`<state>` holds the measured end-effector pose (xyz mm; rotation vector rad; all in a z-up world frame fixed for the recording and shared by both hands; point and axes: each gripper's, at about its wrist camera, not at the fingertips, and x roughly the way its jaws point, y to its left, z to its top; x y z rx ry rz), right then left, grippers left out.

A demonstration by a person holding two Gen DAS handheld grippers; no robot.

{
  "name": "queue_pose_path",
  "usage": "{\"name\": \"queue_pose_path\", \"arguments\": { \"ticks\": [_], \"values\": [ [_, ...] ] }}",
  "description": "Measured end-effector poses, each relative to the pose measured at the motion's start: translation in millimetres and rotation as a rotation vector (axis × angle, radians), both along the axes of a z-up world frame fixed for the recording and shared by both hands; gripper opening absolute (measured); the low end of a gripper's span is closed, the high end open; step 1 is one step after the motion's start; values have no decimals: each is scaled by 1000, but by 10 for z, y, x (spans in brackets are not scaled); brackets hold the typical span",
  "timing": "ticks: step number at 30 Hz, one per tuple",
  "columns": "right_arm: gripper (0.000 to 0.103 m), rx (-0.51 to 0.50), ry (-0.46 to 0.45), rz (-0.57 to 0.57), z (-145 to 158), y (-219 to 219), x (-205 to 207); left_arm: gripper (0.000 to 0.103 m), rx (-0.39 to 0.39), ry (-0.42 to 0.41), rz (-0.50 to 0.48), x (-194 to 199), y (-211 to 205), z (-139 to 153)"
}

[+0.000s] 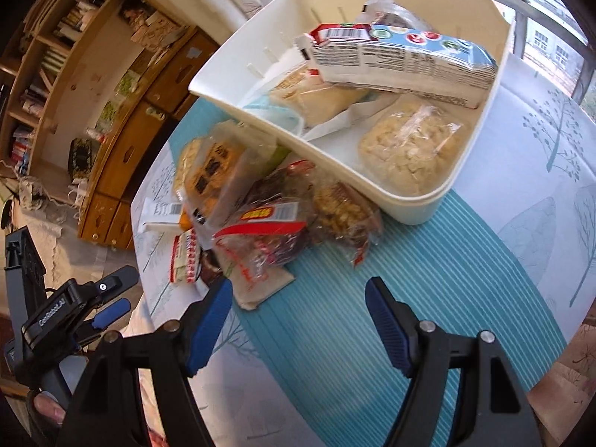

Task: Organize snacks
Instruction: 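Withdraw both tools and move the right tool toward the remaining snacks, then grasp the white red-edged bag with the left tool while the right tool grasps a clear red-labeled bag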

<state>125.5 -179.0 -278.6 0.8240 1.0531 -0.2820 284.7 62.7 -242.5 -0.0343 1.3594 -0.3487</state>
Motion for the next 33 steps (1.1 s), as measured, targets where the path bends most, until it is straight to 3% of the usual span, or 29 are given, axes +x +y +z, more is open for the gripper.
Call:
{"name": "queue_pose_path", "arguments": {
  "ticks": [10, 22, 30, 33],
  "values": [
    [74, -80, 2, -76, -293, -78, -11, 93, 48, -4, -34, 192, -203, -496],
    [68, -197, -74, -103, -396, -69, 95, 93, 102, -68, -45, 311, -331, -743],
    [47, -240, -103, -104, -416, -65, 167, 92, 117, -105, -50, 393, -344, -821],
    [41, -230, -112, -97, -427, -73, 184, 86, 115, -118, -52, 397, -347, -844]
  ]
}}
